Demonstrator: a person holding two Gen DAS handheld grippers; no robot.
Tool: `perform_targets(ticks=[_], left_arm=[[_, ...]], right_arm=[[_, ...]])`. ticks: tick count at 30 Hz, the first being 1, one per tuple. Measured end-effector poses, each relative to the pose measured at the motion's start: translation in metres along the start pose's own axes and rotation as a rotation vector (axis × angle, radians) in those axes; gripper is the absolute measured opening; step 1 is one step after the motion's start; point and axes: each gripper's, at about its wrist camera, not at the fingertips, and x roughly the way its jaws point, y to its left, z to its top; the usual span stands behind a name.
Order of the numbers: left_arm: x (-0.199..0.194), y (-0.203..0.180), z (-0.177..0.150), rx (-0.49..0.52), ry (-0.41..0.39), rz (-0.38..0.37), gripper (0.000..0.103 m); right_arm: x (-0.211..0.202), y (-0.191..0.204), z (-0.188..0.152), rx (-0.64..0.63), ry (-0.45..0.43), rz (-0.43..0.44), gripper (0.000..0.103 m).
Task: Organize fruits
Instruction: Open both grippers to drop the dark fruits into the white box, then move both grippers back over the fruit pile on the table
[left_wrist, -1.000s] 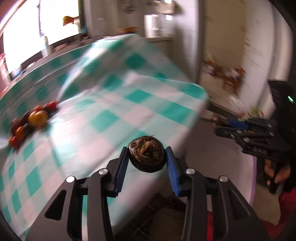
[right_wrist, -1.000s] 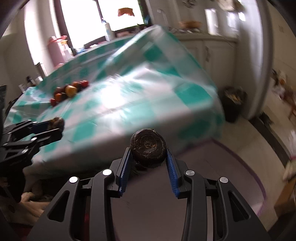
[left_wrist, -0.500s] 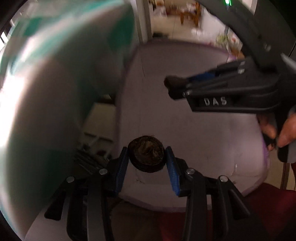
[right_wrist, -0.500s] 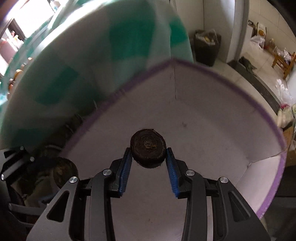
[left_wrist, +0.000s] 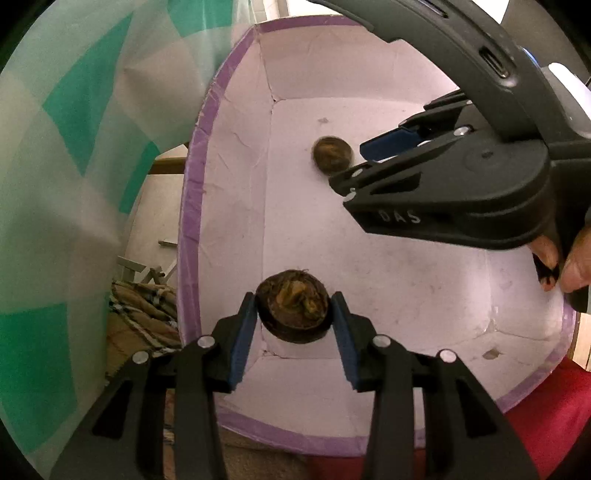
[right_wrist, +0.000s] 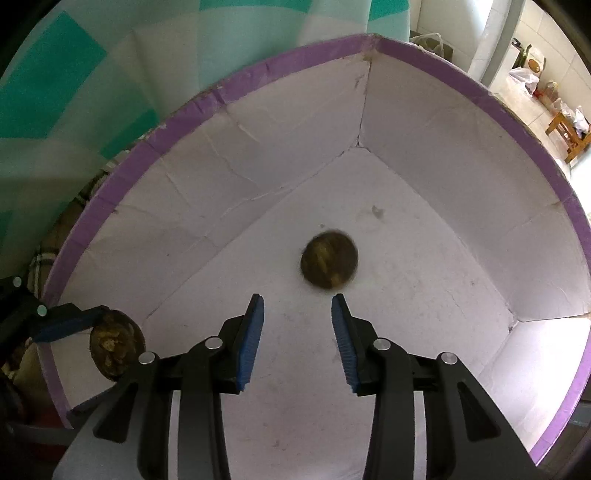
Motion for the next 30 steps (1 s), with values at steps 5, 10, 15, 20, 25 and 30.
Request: perform_targets(ticks=[5, 10, 15, 20, 25, 30], left_arm=[[-0.012, 0.011, -0.009, -0.008, -0.044, -0.024, 0.060], [-0.053, 0.002, -0.017, 0.045, -0.226, 0.011, 0.068], [-0.127, 0.012, -0.033, 0.019, -0.532, 0.088, 0.083], [-0.180, 0.049, -0.055, -0.130, -0.694, 0.135, 0.093], [-0.213, 0.123, -0.101, -0.384, -0.727, 0.225, 0.098], [-0.229, 0.224, -0.174, -0.740, -0.683, 0.305, 0.101]], right_arm=[[-0.012, -0.014, 0.003, 0.054, -0.042, 0.034, 0.069], [-0.050, -0.049, 0.007, 0.216, -0.208, 0.067, 0.075], [-0.099, -0.063, 0.006, 0.219, -0.440, 0.100, 0.079], [-0.147, -0.036, 0.003, 0.084, -0.697, 0.144, 0.087], [-0.192, 0.026, -0.005, -0.121, -0.844, 0.213, 0.087], [-0.214, 0.091, -0.003, -0.272, -0.812, 0.263, 0.087]])
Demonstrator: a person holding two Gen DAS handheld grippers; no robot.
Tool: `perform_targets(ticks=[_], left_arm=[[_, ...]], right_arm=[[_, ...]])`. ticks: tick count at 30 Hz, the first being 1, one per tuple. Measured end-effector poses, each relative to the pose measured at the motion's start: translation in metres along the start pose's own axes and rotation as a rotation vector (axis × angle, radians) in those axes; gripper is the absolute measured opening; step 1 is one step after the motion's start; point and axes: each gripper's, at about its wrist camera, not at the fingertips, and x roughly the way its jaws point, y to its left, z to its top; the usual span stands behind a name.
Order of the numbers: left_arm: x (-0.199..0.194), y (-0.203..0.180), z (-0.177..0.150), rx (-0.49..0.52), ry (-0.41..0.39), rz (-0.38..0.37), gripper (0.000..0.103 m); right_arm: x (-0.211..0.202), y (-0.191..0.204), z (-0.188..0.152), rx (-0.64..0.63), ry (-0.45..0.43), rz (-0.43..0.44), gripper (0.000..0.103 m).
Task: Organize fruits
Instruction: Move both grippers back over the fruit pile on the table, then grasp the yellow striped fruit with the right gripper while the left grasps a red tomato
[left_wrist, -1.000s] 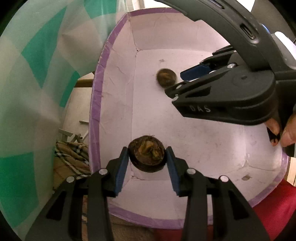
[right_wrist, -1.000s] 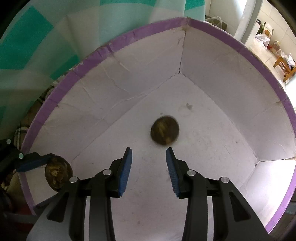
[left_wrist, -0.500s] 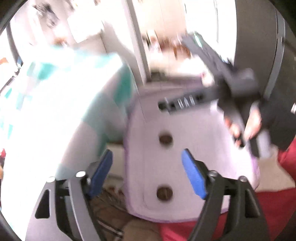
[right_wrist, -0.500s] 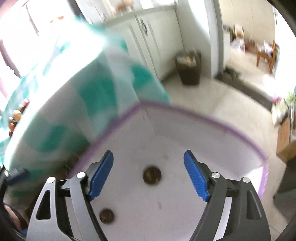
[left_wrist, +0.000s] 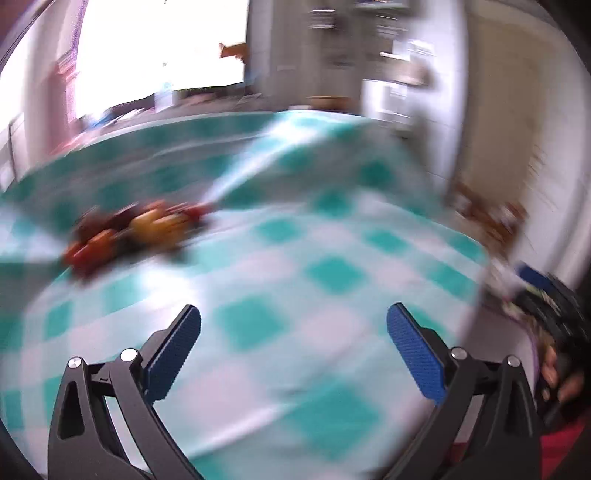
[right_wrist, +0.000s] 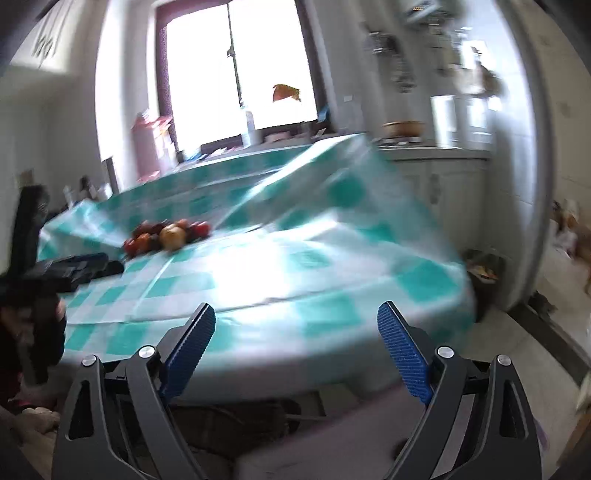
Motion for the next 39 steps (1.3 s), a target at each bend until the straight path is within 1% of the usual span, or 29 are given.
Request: perform_targets(ticks=[2, 3, 4, 6, 7, 8, 9, 10, 11, 14, 17, 18, 19, 21, 25, 27, 30, 33, 34, 35, 36, 37, 38, 39], left_arm=[[-0.003, 0.040, 0.008, -0.075, 0.003, 0.079, 0.101], [-0.001, 0.067, 0.012, -0.117, 0.005, 0.141, 0.101], [-0.008, 0.085, 0.015, -0.138, 0.009, 0.184, 0.101], [-0.002, 0.126, 0.023, -0.170, 0.042, 0.277, 0.101], [-0.003, 0.141, 0.024, -0.178, 0.050, 0.301, 0.101], [-0.001, 0.159, 0.024, -0.186, 0.054, 0.319, 0.101], [0.006, 0.173, 0.027, -0.195, 0.063, 0.340, 0.101], [0.012, 0.190, 0.029, -0.218, 0.078, 0.357, 0.101], [0.017, 0.201, 0.031, -0.241, 0.088, 0.357, 0.101], [0.030, 0.228, 0.030, -0.317, 0.103, 0.342, 0.101], [0.037, 0.238, 0.022, -0.377, 0.103, 0.310, 0.101], [0.036, 0.242, 0.022, -0.399, 0.100, 0.290, 0.101], [0.032, 0.248, 0.021, -0.418, 0.076, 0.265, 0.101], [0.026, 0.251, 0.017, -0.439, 0.053, 0.270, 0.101], [0.027, 0.251, 0.017, -0.445, 0.059, 0.264, 0.101], [0.029, 0.250, 0.017, -0.436, 0.071, 0.264, 0.101], [0.031, 0.250, 0.016, -0.443, 0.082, 0.263, 0.101], [0.032, 0.253, 0.015, -0.466, 0.088, 0.258, 0.101], [0.032, 0.254, 0.014, -0.474, 0.089, 0.258, 0.101], [0.032, 0.255, 0.014, -0.481, 0.091, 0.256, 0.101], [0.033, 0.255, 0.014, -0.487, 0.092, 0.255, 0.101], [0.033, 0.256, 0.013, -0.493, 0.094, 0.253, 0.101], [0.034, 0.256, 0.013, -0.496, 0.096, 0.252, 0.101], [0.034, 0.256, 0.013, -0.498, 0.096, 0.252, 0.101]], right_arm=[[0.016, 0.029, 0.011, -0.056, 0.031, 0.004, 0.087], [0.023, 0.040, 0.018, -0.073, 0.042, 0.006, 0.087], [0.033, 0.054, 0.024, -0.097, 0.062, 0.020, 0.087], [0.054, 0.076, 0.031, -0.120, 0.099, 0.066, 0.087], [0.069, 0.091, 0.039, -0.130, 0.123, 0.102, 0.087], [0.069, 0.100, 0.040, -0.135, 0.133, 0.119, 0.087], [0.084, 0.114, 0.047, -0.149, 0.153, 0.132, 0.087], [0.097, 0.125, 0.050, -0.161, 0.169, 0.128, 0.087], [0.111, 0.137, 0.054, -0.175, 0.188, 0.118, 0.087], [0.166, 0.170, 0.061, -0.207, 0.299, 0.116, 0.087], [0.215, 0.189, 0.065, -0.190, 0.388, 0.116, 0.087], [0.230, 0.194, 0.066, -0.179, 0.408, 0.118, 0.087], [0.246, 0.199, 0.069, -0.163, 0.433, 0.117, 0.087], [0.274, 0.208, 0.075, -0.143, 0.475, 0.104, 0.087], [0.316, 0.228, 0.086, -0.131, 0.504, 0.087, 0.087], [0.327, 0.236, 0.090, -0.141, 0.505, 0.082, 0.087], [0.345, 0.252, 0.096, -0.190, 0.504, 0.070, 0.087], [0.361, 0.262, 0.098, -0.244, 0.506, 0.037, 0.084], [0.365, 0.263, 0.099, -0.247, 0.508, 0.040, 0.076], [0.367, 0.262, 0.099, -0.246, 0.508, 0.045, 0.063], [0.367, 0.261, 0.099, -0.235, 0.504, 0.063, 0.058], [0.365, 0.260, 0.099, -0.232, 0.498, 0.070, 0.050], [0.362, 0.259, 0.099, -0.228, 0.489, 0.081, 0.046], [0.358, 0.258, 0.098, -0.225, 0.482, 0.085, 0.046]])
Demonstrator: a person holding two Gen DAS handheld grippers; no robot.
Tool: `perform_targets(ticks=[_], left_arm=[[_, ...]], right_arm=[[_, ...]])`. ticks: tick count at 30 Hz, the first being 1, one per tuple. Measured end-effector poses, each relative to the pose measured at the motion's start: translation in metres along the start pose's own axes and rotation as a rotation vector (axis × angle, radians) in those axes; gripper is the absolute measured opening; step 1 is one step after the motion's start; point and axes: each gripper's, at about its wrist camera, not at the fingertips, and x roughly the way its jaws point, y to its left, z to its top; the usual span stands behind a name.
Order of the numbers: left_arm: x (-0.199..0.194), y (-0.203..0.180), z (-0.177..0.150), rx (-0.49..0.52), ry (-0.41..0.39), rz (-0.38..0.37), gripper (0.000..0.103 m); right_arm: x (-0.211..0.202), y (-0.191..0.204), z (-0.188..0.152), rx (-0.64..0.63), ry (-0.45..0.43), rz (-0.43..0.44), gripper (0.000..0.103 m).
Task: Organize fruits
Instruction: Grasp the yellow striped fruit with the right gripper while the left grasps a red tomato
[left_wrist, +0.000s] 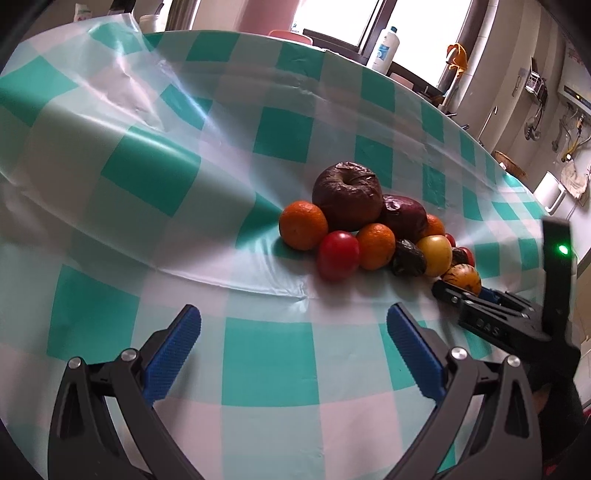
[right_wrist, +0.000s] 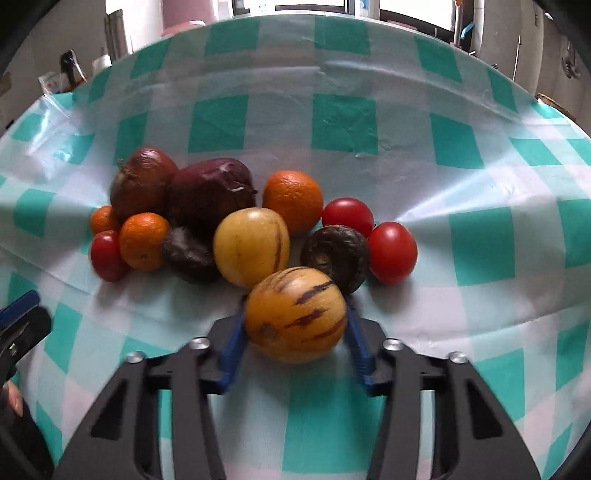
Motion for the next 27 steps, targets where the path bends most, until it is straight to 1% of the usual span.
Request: perform_targets(ticks=[2, 4, 6, 10, 13, 15, 16, 17, 18, 19, 21, 23, 27], left_arm=[[0.001, -0.001, 0.000, 0.000, 0.000, 0.001, 0.101], [0.001, -0.002, 0.000, 0.004, 0.002, 0.003, 0.101], [0.002, -0.002, -0.001, 0.006, 0.002, 0.002, 0.101], [0.003, -0.001, 0.000, -0.002, 0.011, 0.000, 0.101], [0.008, -0.004, 0.001, 0.004, 0.033, 0.001, 0.101], [0.011, -0.010, 0.002, 0.025, 0.042, 0.015, 0.100], [0.013, -0.015, 0.003, 0.043, 0.043, 0.018, 0.099], [0.016, -0.020, 0.004, 0.058, 0.044, 0.020, 0.093], [0.023, -0.026, 0.006, 0.077, 0.054, 0.035, 0.085], [0.027, -0.029, 0.007, 0.082, 0.063, 0.044, 0.081], [0.040, -0.034, 0.013, 0.079, 0.092, 0.057, 0.068], [0.050, -0.037, 0.020, 0.083, 0.097, 0.089, 0.067], [0.065, -0.042, 0.031, 0.098, 0.105, 0.118, 0.064]], right_arm=[[-0.009, -0.002, -0.007, 0.020, -0.017, 0.025, 0.046], [-0.019, -0.008, -0.015, 0.057, -0.049, 0.071, 0.046], [-0.025, -0.016, -0.020, 0.099, -0.062, 0.110, 0.046], [-0.033, -0.036, -0.031, 0.195, -0.097, 0.230, 0.046], [-0.032, -0.037, -0.030, 0.231, -0.105, 0.267, 0.046], [-0.030, -0.036, -0.027, 0.238, -0.095, 0.265, 0.046], [-0.030, -0.035, -0.027, 0.235, -0.090, 0.269, 0.046], [-0.030, -0.034, -0.027, 0.230, -0.087, 0.276, 0.046], [-0.029, -0.032, -0.026, 0.228, -0.087, 0.278, 0.046], [-0.028, -0.032, -0.026, 0.228, -0.087, 0.279, 0.047], [-0.029, -0.033, -0.027, 0.231, -0.088, 0.285, 0.047], [-0.029, -0.034, -0.027, 0.230, -0.086, 0.285, 0.047], [-0.026, -0.032, -0.025, 0.225, -0.079, 0.291, 0.047]])
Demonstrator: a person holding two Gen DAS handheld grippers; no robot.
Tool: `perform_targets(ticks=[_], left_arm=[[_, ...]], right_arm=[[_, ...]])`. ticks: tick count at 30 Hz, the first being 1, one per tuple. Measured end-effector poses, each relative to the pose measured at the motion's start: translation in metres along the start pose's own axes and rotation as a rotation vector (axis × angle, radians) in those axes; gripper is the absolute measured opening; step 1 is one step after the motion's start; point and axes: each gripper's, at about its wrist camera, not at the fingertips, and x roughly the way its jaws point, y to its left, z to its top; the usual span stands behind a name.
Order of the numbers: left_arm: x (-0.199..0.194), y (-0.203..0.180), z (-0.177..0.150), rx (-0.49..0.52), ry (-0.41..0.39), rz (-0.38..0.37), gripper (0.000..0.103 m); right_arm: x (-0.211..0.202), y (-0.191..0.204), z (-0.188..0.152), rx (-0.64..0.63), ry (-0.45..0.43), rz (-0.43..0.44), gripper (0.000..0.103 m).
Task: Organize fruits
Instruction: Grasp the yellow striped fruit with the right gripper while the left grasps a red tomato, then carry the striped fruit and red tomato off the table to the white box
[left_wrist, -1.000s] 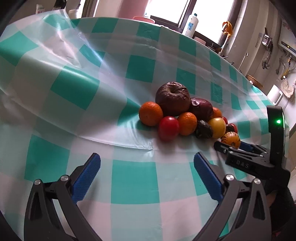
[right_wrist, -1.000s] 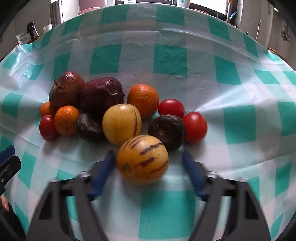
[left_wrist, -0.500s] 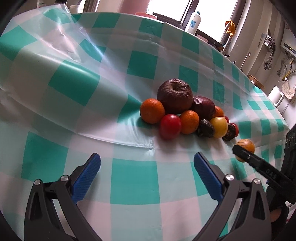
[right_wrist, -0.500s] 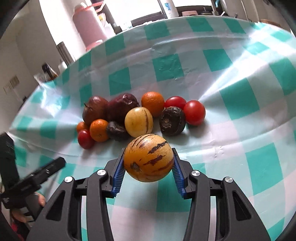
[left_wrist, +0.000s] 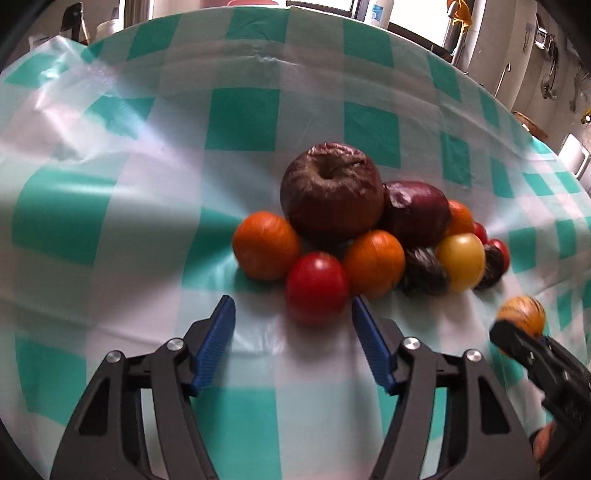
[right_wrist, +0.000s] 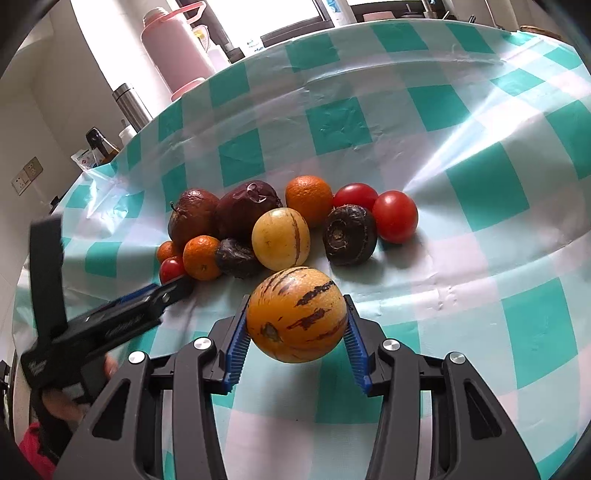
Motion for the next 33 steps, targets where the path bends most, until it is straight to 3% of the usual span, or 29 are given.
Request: perform_targets(ticks=[1, 4, 5, 10, 17, 33], left_arm=[[0.002, -0.001, 0.002, 0.006, -0.002, 0.006, 0.061], [0.001, -0.002, 0.000, 0.014, -0.015, -0.018, 0.036], [-0.001, 0.000, -0.002, 0.008, -0.019, -0.021, 0.033], [-0.025, 0.020, -0.017, -0.060, -0.077, -0.044, 0.033], [-0.050, 0.045, -0.046, -0.179, -0.088, -0.105, 0.033], [-0.063, 0.037, -0.057, -0.119, -0.140, -0.086, 0.033]], right_arm=[[0.000, 0.000, 0.000, 0.000, -0.001, 0.001, 0.047], [-0.002, -0.001, 0.000, 0.003, -0.006, 0.006, 0.047], [-0.002, -0.001, -0.001, 0.003, -0.007, 0.008, 0.047], [-0.004, -0.002, -0.002, 0.005, -0.017, 0.018, 0.047], [-0.004, -0.004, -0.002, 0.004, -0.021, 0.021, 0.047], [-0.015, -0.001, -0.009, -0.011, -0.041, 0.005, 0.047]])
